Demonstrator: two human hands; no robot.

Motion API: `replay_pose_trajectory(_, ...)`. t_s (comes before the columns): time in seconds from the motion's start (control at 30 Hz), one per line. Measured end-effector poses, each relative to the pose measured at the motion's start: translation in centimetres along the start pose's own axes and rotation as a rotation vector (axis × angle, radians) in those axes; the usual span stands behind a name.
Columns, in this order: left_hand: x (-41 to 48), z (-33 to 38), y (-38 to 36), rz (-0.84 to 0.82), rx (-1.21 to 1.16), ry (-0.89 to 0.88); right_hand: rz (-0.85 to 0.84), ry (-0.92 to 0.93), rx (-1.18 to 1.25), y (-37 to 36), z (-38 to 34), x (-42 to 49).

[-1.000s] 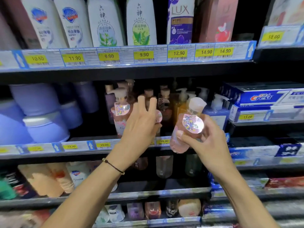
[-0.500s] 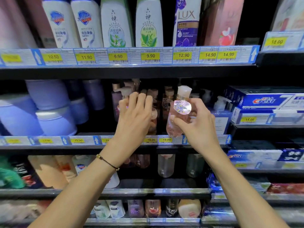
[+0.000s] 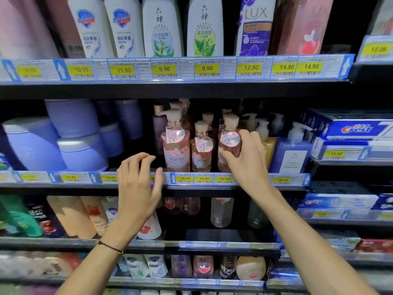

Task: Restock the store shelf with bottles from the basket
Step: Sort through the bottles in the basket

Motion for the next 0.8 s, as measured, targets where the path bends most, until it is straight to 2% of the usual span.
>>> replay_pose_trajectory(0.13, -1.4, -1.4, -1.5, -0.117, 0.131, -0.077, -0.057, -0.035, -0.047, -1.4, 0.5, -0.5)
replay_pose_trajectory(0.3, -2.1, -1.8, -2.0, -0.127, 0.207, -0.186, -0.041, -0.002, -0.020, -1.7, 0.2, -1.1)
replay_pose_trajectory(0.5, -2.4, -1.9, -2.2, -0.120, 0.209, -0.168, -0.006, 0.081, -0.151, -1.6, -0.1, -1.5)
replay_pose_trajectory(0.67, -2.5, -1.8, -2.2, -0.102, 0.209, -0.153, 0.107, 0.228, -0.321, -0.9, -0.8, -1.7)
replay_pose_trajectory(0.8, -2.5, -1.8, -2.2, -0.094, 0.214, -0.148, 0.141, 0.228, -0.333, -0.3, -0.4, -1.8)
Point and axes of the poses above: each hand's wrist, its own x-axis towards the middle knuckle, its own y-axis out of the back of the hand, z = x × y, the point moved 6 cm from there along x, towards the middle knuckle, and after that the axes turned 10 degrees about z, right-handed, at the moved point
